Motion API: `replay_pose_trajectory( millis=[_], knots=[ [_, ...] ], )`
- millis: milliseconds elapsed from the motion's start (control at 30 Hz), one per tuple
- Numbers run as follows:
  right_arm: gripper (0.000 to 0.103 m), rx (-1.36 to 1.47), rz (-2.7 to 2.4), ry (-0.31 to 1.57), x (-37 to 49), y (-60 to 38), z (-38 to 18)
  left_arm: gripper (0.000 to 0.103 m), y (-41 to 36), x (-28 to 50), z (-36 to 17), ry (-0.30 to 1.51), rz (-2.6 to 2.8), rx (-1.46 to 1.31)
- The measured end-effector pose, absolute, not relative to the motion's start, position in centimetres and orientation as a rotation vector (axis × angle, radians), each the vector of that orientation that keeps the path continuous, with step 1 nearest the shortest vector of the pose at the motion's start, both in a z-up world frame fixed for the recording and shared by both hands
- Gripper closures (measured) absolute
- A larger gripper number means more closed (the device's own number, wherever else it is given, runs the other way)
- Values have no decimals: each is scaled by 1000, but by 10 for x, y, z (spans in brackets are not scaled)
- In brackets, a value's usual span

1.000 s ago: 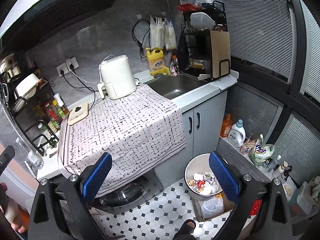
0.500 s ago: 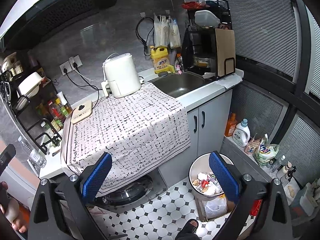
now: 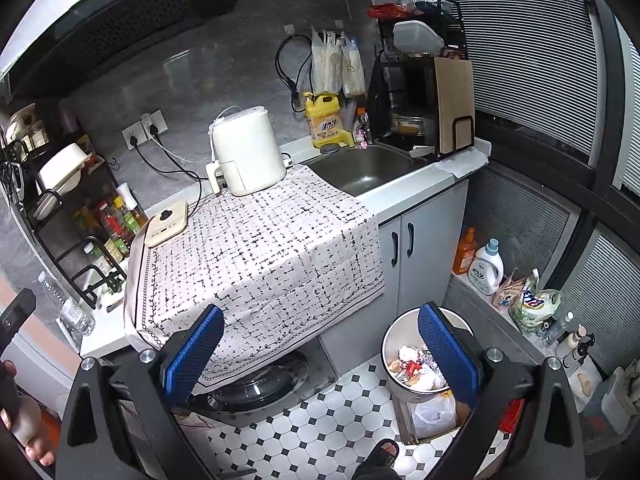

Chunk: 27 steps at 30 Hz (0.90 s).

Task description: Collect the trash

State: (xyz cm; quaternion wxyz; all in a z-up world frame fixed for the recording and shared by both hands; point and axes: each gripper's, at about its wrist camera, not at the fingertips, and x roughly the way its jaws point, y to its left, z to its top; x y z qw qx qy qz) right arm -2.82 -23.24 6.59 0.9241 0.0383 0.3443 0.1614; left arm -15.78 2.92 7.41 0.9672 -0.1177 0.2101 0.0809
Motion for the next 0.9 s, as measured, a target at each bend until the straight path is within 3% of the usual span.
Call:
replay_pose_trajectory(
  millis=[900],
  knots=[
    [8, 79, 327, 732, -36, -228, 55, 6, 30, -157, 60, 463, 180, -238]
  ],
)
